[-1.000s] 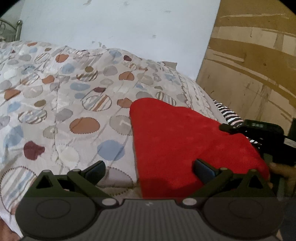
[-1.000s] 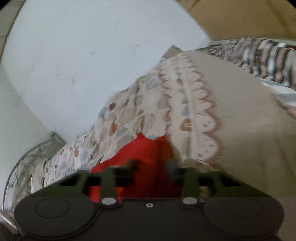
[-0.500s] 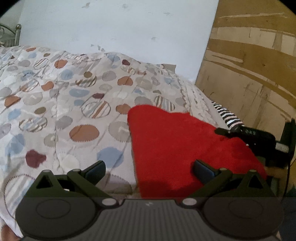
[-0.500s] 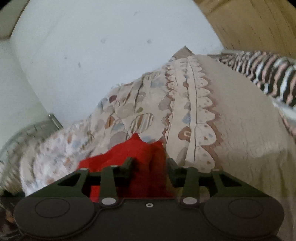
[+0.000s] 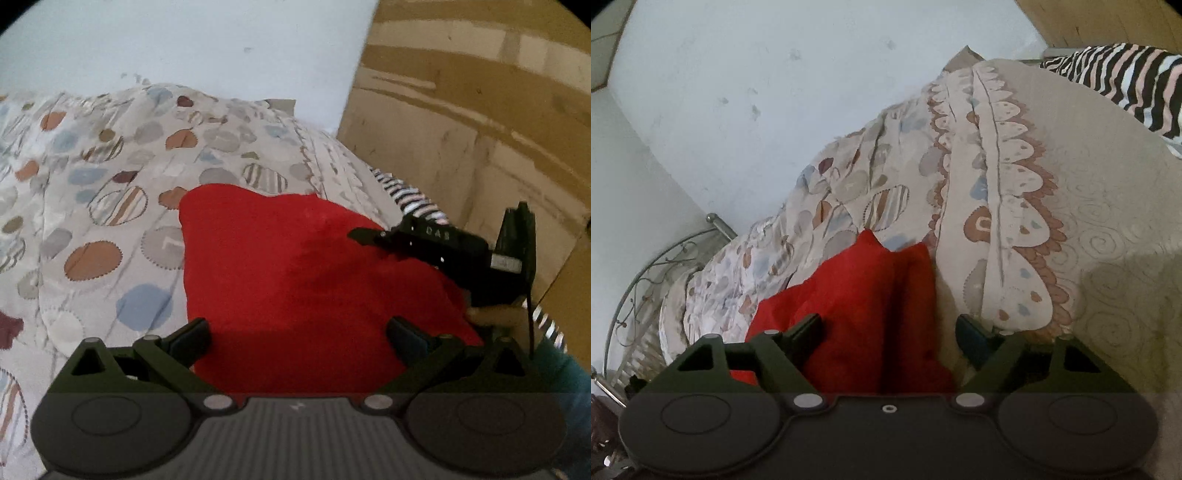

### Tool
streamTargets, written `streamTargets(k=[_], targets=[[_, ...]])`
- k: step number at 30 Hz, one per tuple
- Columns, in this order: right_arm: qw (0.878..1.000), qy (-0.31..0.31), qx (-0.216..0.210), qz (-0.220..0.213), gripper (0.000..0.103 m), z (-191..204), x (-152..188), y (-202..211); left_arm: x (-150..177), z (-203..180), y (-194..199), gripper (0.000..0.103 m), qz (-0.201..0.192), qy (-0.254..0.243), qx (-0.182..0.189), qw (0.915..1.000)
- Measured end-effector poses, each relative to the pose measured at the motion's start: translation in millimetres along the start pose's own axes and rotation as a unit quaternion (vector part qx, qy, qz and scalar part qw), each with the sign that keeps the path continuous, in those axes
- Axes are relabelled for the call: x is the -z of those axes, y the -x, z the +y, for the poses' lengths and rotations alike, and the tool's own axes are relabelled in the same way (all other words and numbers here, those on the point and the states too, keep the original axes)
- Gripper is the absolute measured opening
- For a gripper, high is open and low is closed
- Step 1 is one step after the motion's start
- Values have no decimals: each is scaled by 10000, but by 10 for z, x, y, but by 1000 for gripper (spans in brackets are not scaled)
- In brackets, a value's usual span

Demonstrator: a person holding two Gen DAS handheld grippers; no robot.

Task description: Fold small clothes

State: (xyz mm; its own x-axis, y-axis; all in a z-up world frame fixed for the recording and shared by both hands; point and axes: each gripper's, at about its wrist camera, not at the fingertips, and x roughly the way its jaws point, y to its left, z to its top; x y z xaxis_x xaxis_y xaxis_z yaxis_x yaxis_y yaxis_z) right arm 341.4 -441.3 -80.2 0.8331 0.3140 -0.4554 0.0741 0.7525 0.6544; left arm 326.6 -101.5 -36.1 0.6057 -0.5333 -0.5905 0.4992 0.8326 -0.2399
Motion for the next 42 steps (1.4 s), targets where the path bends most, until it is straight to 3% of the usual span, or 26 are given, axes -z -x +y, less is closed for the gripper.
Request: streamTargets(k=[6, 13, 30, 39, 42], targets=[[9997, 159, 69, -169, 71, -11, 127, 5, 105, -76, -28, 103, 13, -246, -69, 9997], [9994, 243, 88, -226, 67, -12, 159, 13, 88, -6, -41, 103, 67, -92, 94, 9999], [9990, 290, 45, -325, 67, -28, 196, 33, 89, 39, -59, 103, 70, 6, 189, 9998], [9991, 299, 103, -270, 67, -8, 175, 23, 7, 257, -102, 103, 256, 592, 566, 9963], [9991, 343, 235, -114, 59, 104, 130, 22, -9, 317, -105, 103, 299, 731, 655, 9947]])
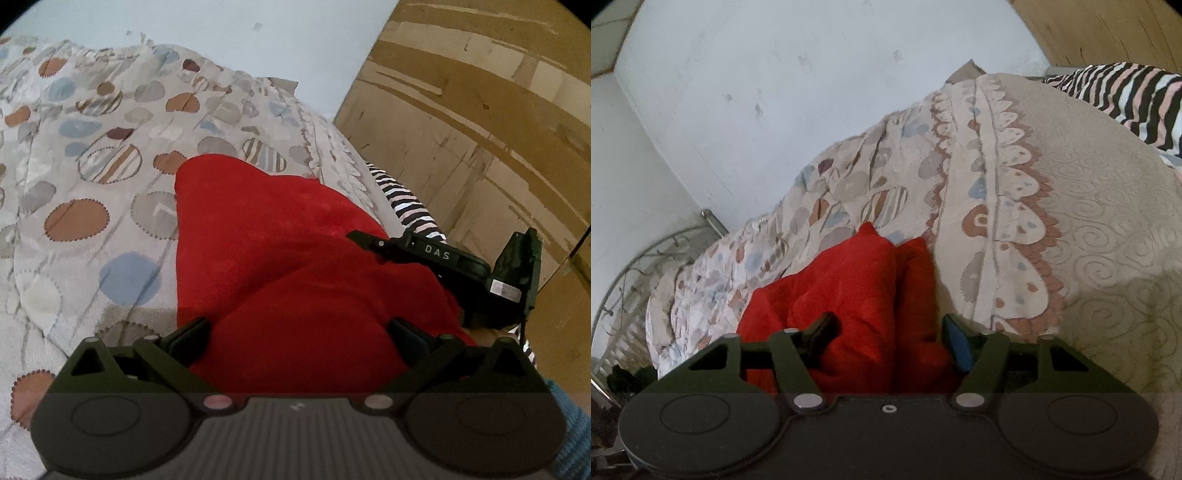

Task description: Fold small clothes

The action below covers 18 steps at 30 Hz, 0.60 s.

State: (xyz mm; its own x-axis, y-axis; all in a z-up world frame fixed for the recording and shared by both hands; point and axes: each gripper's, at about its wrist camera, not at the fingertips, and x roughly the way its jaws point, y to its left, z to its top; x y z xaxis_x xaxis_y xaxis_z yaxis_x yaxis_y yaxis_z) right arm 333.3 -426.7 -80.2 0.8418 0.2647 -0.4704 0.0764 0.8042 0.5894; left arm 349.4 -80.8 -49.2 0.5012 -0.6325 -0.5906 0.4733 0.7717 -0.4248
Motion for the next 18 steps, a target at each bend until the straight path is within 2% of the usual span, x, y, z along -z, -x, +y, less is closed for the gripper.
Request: streamTargets(k=[5, 9, 13, 15, 17, 18], targets=[[9997, -13, 48, 224, 47, 108, -50, 17, -40, 49, -40, 103, 169, 65, 153, 9997], [9996, 89, 118, 246, 39, 224, -86, 75, -99, -66, 5, 91, 281, -301, 31, 9991], [9987, 501, 113, 71, 35, 502, -137, 215, -155, -175, 133, 68, 137, -557, -145, 9982], [9973, 740, 30, -25, 34, 660, -165, 272, -186, -176, 182, 62, 119, -537, -213, 9983], [9950, 996, -34, -78, 34, 831, -178, 316, -187, -137, 218, 62, 99, -480, -181, 9986], [9936, 1122, -20, -89, 34, 900, -182, 323, -170, -87, 227, 66, 71, -389, -107, 9992]])
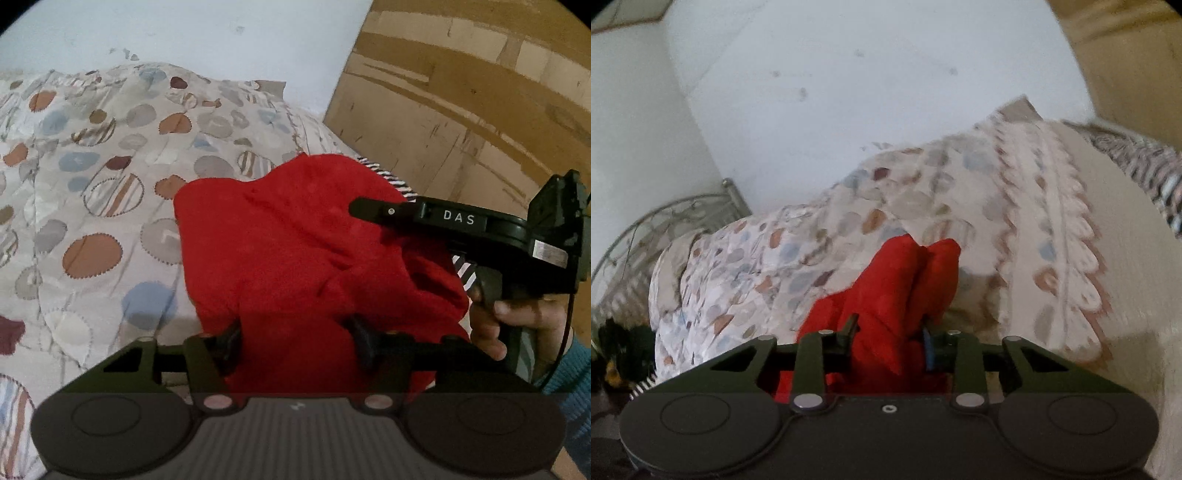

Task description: Fold small clothes

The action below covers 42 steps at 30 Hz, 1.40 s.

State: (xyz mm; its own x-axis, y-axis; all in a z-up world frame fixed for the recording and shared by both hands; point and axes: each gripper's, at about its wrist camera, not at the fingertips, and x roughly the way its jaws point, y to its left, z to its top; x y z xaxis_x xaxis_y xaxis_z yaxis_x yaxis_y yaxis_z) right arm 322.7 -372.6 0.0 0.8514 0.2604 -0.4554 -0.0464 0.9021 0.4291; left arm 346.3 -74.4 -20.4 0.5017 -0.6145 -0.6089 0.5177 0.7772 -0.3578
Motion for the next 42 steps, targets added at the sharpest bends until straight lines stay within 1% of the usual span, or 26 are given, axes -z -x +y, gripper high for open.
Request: streamTargets(k=[1, 2, 3, 4, 6, 7, 8, 10, 11, 12, 16, 18, 20, 22, 23, 25, 28, 32, 34, 37, 42], targets=[[9999, 127, 34, 2, 34, 55, -11, 0, 21, 46, 5, 74, 15, 78, 75, 9999], [9998, 202, 64, 16, 34, 84, -18, -8, 42, 122, 3, 79, 52, 273, 159, 9995], [9998, 197, 82, 39, 34, 81, -20, -17, 59, 206, 0, 90, 103, 542, 211, 9983], [9998, 139, 112, 64, 34, 58, -18, -24, 73, 294, -15, 95, 173, 843, 301, 9958], [9998, -12, 183, 101, 34, -25, -1, -23, 122, 476, -82, 99, 352, 1450, 649, 9867], [9997, -103, 204, 117, 34, -71, 9, -32, 141, 538, -116, 102, 397, 1641, 759, 9827], [9995, -194, 214, 128, 34, -122, 31, -34, 169, 598, -169, 103, 463, 1853, 886, 9776], [9988, -386, 248, 159, 35, -235, 85, -45, 230, 672, -274, 103, 533, 2209, 1149, 9670], [9983, -479, 279, 188, 35, -291, 110, -59, 252, 677, -314, 103, 551, 2302, 1205, 9641], [9976, -588, 297, 231, 36, -346, 140, -79, 268, 667, -352, 103, 549, 2334, 1241, 9629], [9907, -1287, 193, 392, 38, -618, 222, -164, 276, 572, -438, 103, 569, 2226, 1182, 9661], [9882, -1470, 144, 400, 38, -676, 239, -177, 241, 516, -463, 103, 644, 2046, 1092, 9706], [9900, -1340, 189, 395, 37, -626, 227, -177, 205, 441, -458, 102, 728, 1829, 961, 9757], [9930, -1113, 197, 339, 35, -515, 192, -144, 166, 352, -408, 94, 712, 1641, 759, 9809], [9941, -1027, 168, 301, 35, -460, 163, -119, 150, 314, -367, 92, 699, 1569, 669, 9829], [9963, -836, 45, 205, 34, -323, 88, -53, 126, 281, -307, 85, 684, 1495, 568, 9848], [9991, -391, -50, 148, 33, -65, -32, 11, 78, 257, -200, 77, 640, 1428, 487, 9865], [9995, -25, -330, -2, 31, 276, -186, 98, 14, 279, -34, 74, 508, 1398, 555, 9873], [9988, 23, -471, -100, 30, 405, -256, 115, -34, 307, 93, 73, 413, 1266, 462, 9900], [9972, 48, -729, -175, 29, 566, -331, 64, -170, 401, 319, 73, 247, 996, 92, 9947], [9937, -197, -1095, -160, 28, 791, -341, -290, -392, 674, 620, 73, 205, 738, -590, 9953]])
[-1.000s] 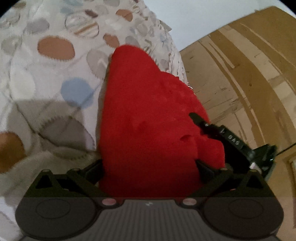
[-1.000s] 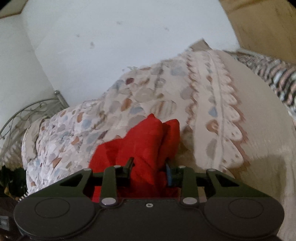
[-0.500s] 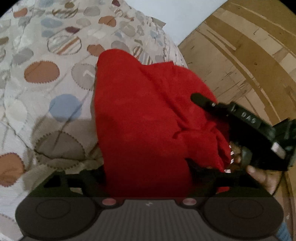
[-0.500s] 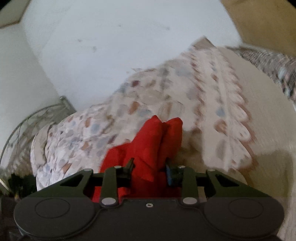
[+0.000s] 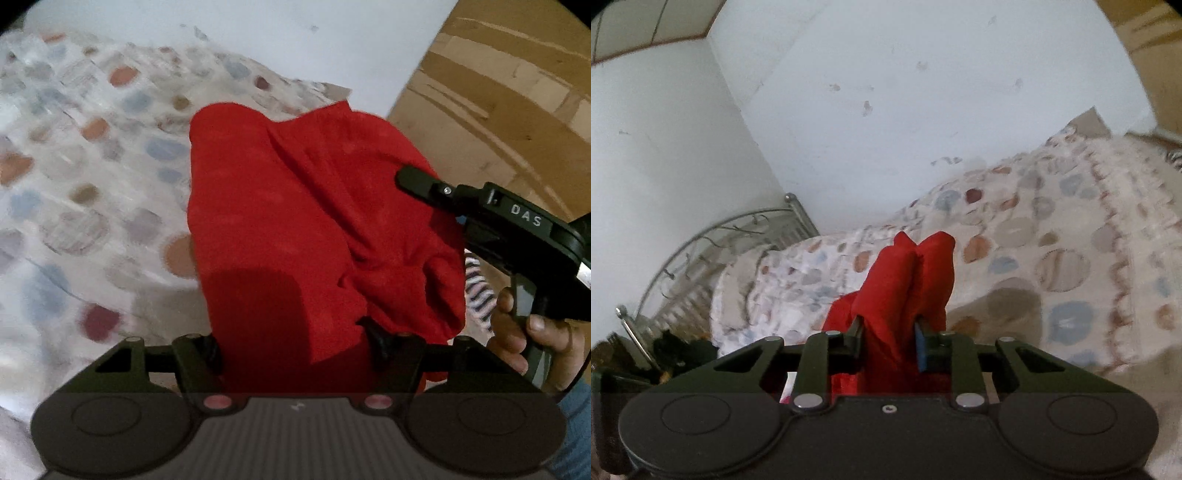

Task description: Fold small clothes

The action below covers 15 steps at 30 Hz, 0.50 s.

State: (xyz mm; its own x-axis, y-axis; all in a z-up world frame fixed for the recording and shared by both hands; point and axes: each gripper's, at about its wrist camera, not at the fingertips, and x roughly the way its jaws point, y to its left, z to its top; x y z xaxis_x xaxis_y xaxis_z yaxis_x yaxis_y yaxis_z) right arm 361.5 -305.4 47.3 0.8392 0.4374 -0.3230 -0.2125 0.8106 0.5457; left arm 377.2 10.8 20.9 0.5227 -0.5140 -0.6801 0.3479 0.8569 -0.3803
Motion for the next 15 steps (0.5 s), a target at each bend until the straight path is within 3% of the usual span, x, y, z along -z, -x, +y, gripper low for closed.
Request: streamTargets(k=[4, 7, 8, 10, 14, 15], targets=[[9989, -400, -86, 207, 28, -12, 100, -469, -74, 314, -9, 76, 203, 30, -395, 9990], [9968, -523, 170, 588, 28, -120, 280, -829, 54, 560, -237, 82, 449, 241, -498, 9975], [9953, -514, 353, 743, 28, -174, 363, -947, 123, 603, -280, 84, 365, 245, -502, 9978], [9928, -465, 739, 819, 29, -272, 476, -1044, 194, 584, -295, 88, 174, 125, -466, 9987], [9914, -670, 807, 789, 36, -430, 539, -978, 302, 443, -340, 95, 85, -240, -570, 9981], [9915, -585, 851, 794, 42, -421, 539, -951, 322, 435, -352, 97, 89, -234, -557, 9981]])
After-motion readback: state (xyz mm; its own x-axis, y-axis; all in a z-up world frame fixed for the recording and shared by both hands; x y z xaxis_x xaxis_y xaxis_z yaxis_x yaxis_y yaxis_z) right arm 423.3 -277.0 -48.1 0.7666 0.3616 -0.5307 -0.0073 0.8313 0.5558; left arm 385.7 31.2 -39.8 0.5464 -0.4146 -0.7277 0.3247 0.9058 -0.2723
